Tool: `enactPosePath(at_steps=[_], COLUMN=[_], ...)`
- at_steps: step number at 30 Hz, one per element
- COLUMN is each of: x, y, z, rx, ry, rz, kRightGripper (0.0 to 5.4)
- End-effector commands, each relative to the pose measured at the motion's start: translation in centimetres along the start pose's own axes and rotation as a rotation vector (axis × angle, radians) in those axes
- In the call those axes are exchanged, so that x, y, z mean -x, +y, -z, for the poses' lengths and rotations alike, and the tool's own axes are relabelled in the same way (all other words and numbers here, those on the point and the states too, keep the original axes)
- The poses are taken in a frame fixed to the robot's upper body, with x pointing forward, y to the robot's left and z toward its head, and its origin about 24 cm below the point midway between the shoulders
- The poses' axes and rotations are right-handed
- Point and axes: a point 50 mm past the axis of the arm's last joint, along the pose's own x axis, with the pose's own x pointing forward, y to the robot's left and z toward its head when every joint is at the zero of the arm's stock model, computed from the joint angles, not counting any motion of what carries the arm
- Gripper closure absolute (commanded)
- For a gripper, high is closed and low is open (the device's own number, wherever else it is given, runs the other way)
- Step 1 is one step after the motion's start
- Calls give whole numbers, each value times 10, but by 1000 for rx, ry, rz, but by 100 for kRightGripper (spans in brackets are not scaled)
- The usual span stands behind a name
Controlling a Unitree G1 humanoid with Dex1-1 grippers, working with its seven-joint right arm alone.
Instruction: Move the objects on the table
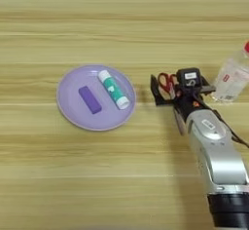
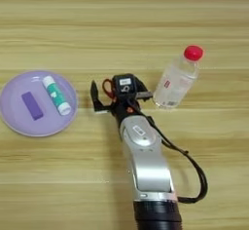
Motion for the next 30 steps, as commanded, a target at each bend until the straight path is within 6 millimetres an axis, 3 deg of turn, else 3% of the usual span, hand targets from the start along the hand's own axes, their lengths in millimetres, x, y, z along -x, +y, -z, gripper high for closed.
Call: enactPosePath(at_steps=[1, 13, 30], x=[-9, -26, -19], y=[-8, -18, -31], z=[-27, 14, 10], rx=[52, 322, 519], ry=[-135, -32, -38], rz=[35, 105, 160], kRightGripper=[4, 4, 4])
